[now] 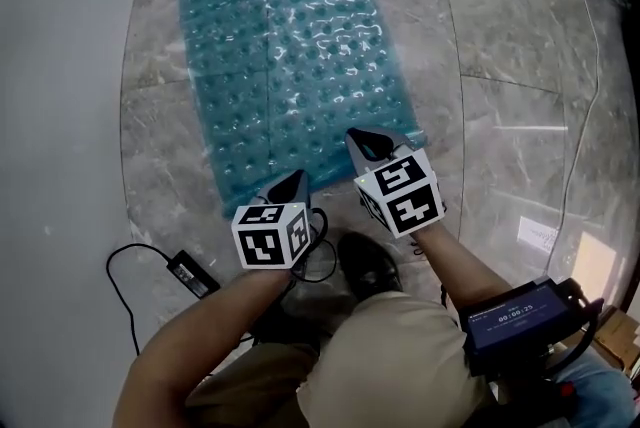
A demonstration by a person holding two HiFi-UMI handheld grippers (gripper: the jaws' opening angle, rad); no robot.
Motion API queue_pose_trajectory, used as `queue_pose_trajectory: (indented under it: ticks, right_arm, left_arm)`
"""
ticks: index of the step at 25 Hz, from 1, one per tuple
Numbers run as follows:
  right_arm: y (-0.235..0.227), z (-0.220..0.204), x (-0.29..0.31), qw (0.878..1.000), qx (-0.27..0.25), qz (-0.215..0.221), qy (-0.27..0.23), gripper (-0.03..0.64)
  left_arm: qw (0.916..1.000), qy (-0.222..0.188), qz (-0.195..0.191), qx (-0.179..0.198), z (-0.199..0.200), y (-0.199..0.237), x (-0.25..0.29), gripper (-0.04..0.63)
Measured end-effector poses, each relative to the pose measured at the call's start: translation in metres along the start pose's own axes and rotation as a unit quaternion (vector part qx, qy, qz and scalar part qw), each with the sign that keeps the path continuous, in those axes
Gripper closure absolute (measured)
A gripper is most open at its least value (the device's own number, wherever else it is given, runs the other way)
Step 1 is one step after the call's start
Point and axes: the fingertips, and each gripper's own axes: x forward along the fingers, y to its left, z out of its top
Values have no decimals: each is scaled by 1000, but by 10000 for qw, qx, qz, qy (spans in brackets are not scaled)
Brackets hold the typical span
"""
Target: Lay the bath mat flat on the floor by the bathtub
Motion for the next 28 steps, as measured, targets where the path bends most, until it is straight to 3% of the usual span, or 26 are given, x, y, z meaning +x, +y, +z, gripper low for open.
queue_pose_trajectory:
  ticks: [3, 8, 12, 15, 18, 22, 25, 28]
  right_arm:
    - [2, -27, 8, 9993, -45, -9, 375, 611]
    - [18, -85, -3, 9965, -108, 117, 825, 612]
    - [28, -105, -5, 9956, -548, -24, 764, 612]
    - [26, -106, -1, 9966, -503, -24, 645, 611]
    - [25, -108, 1, 9973, -445, 6, 579, 611]
    - [26, -104, 4, 9961, -543, 245, 655, 611]
    - [19, -82, 11, 9957, -681, 328, 538, 611]
    - [8, -47, 21, 9966, -757, 259, 196, 611]
  left_arm:
    - [9999, 93, -118, 60, -21, -13, -4, 589]
    - [9985, -366, -391, 90, 10, -28, -23, 589]
    - [9998, -68, -195, -27, -9, -12, -12, 589]
    - [9994, 281, -177, -53, -43, -6, -5, 589]
    - [9995, 289, -123, -101, -57, -4, -1, 591]
    - [9994, 192, -222, -192, -43, -5, -1, 589]
    - [9987, -179, -442, 167, -13, -16, -2, 589]
    - [9929, -766, -663, 623, 40, -30, -4, 589]
